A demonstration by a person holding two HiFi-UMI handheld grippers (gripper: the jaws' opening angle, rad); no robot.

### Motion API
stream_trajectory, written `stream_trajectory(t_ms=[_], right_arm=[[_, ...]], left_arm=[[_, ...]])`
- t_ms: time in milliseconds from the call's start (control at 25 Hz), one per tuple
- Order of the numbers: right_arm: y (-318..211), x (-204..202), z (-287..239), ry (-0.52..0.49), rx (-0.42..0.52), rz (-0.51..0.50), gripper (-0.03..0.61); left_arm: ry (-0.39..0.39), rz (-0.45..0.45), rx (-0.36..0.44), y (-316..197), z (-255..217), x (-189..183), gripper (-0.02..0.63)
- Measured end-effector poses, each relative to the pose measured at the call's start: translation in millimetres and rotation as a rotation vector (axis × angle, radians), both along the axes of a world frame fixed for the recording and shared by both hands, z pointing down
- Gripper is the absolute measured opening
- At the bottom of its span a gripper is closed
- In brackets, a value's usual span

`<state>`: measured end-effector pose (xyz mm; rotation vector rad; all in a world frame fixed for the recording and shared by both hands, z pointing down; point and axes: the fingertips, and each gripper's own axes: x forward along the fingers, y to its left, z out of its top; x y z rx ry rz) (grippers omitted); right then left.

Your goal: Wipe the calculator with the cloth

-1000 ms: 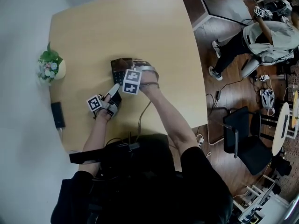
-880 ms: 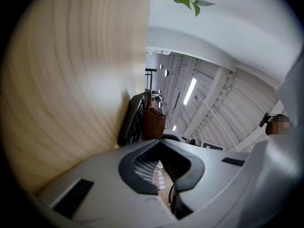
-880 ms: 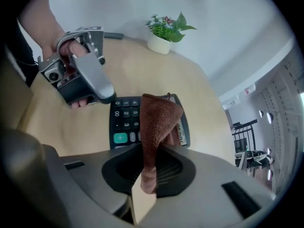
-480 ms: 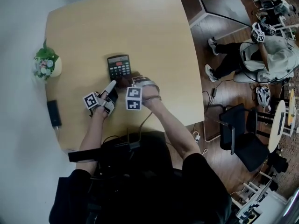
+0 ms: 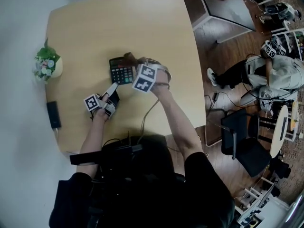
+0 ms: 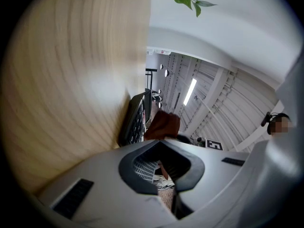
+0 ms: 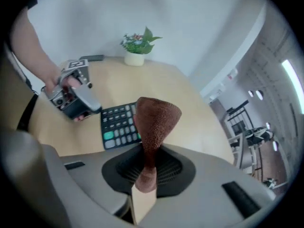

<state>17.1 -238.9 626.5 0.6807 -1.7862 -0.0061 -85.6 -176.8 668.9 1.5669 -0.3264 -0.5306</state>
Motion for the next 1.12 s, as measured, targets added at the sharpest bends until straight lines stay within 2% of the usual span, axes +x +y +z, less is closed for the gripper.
stream_trajectory(t_ms=[80, 160, 360, 800, 920, 1000, 1120], right_arm=[[-27.7, -8.0, -3.9, 0.028, 0.104, 0.001, 0.054], [-36.4, -20.7, 9.6, 0.070, 0.131, -0.044, 0.054], [0.7, -39.1, 55.4, 0.125, 0.019, -0.157, 0.054], [130.3, -43.3, 87.6, 0.112, -0.179, -0.238, 0.054], [143.2, -39.0, 83.7, 0.057, -0.229, -0.212, 0.054], [123.8, -33.2, 65.3, -0.002, -0.207, -0.144, 0.054], [57.9, -18.7, 21.3, -0.006, -0.026, -0.037, 0.054]], left_arm=[[-0.001, -0.001, 0.004, -0.1, -0.5, 0.8, 0.009], [0.003, -0.002, 0.001, 0.1, -1.4, 2.0, 0.009], [0.009, 0.001, -0.014, 0.3, -1.5, 2.9, 0.009], [-0.006, 0.000, 0.006, -1.3, 1.4, -0.5, 0.009], [-0.003, 0.001, -0.002, 0.0, 2.4, -1.0, 0.009], [-0.012, 0.002, 0.000, -0.2, 5.4, -2.6, 0.009], [-0.012, 0.002, 0.007, -4.1, 3.8, -1.3, 0.009]])
